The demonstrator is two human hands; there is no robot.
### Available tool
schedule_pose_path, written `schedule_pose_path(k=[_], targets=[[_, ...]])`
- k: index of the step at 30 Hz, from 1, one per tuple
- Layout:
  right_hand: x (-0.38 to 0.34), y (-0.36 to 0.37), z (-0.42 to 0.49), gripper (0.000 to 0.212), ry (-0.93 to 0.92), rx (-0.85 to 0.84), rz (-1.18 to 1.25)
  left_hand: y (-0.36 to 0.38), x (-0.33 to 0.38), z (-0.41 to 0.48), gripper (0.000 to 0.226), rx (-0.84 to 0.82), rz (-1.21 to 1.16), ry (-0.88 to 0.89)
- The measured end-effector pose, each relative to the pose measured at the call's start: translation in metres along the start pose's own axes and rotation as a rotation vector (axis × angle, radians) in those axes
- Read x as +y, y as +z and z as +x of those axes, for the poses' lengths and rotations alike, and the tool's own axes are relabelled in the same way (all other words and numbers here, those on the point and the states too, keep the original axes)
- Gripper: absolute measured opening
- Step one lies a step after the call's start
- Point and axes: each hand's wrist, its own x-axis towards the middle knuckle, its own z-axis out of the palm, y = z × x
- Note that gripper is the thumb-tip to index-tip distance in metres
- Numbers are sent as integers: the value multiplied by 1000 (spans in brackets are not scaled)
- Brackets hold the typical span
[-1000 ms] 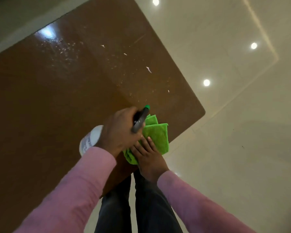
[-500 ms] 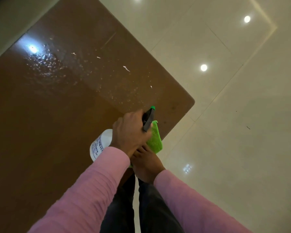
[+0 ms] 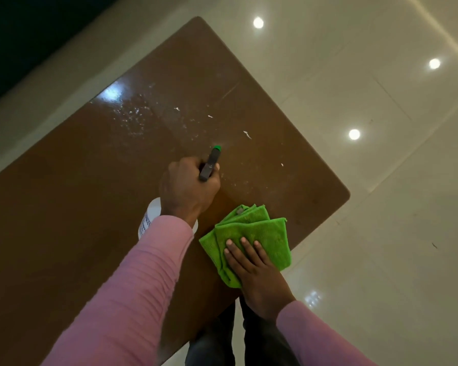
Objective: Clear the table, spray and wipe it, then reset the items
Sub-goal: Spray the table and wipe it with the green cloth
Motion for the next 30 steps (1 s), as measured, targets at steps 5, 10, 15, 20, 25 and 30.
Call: schedule_pose_path(k=[5, 10, 15, 20, 25, 30], targets=[[0, -2, 0, 85, 6, -19, -11, -23, 0, 19, 21, 139, -50, 32], [1, 3, 1, 80, -9, -2, -12, -44, -8, 42, 34, 213, -110, -18], [3, 5, 3, 72, -21, 37, -20, -60, -12, 58, 37, 264, -91, -28], [2, 7, 3, 73, -20, 33, -44, -66, -18, 52, 40, 382, -169, -32], [0, 2, 2, 78, -7, -34, -24, -45, -38, 10, 12, 297, -288, 66], [67, -26, -2, 75, 56, -23, -44, -21, -52, -38, 37, 307, -414, 34]])
